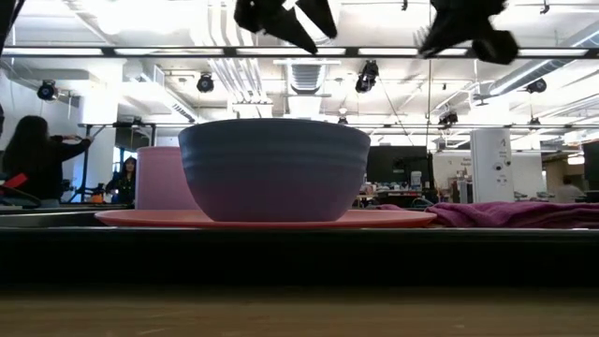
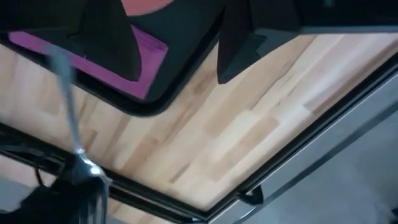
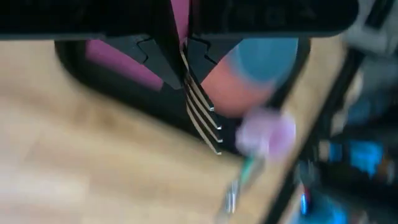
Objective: Set up tray
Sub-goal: Put the silver fork on top of the purple napkin on the black tray
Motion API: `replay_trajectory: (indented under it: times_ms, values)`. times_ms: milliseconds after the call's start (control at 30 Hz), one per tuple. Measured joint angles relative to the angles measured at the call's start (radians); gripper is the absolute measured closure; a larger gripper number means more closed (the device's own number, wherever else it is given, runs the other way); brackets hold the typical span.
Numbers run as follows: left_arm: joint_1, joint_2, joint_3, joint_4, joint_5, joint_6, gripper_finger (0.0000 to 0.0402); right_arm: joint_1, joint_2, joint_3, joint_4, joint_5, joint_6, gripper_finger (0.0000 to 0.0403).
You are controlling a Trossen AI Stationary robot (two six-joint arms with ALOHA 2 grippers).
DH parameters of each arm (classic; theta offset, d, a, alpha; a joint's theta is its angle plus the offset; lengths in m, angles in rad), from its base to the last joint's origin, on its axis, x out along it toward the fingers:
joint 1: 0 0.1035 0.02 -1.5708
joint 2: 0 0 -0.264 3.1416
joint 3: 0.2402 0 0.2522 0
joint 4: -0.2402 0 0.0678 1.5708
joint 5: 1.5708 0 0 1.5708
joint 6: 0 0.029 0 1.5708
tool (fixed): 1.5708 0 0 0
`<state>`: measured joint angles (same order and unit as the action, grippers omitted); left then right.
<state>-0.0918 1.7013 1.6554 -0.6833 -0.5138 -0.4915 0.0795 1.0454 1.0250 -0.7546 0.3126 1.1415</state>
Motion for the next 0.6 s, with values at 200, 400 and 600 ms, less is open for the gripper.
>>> replay_trajectory:
  times_ms: [200, 400, 600]
  values:
    - [-0.055, -0.044, 0.0, -0.01, -0.019, 0.0, 0.0205, 0.004, 0.031, -0.05, -0.008, -0.357, -0.025, 0.0394]
    - [-0.086, -0.056, -0.001, -0.076, -0.022, -0.067, 0.0205, 0.009, 0.151, -0.147, 0.157, -0.568, -0.038, 0.0394]
    - [-0.115, -0.067, -0.002, -0.199, -0.083, -0.217, 0.0205, 0.015, 0.277, -0.215, 0.374, -0.596, -0.01, 0.0394]
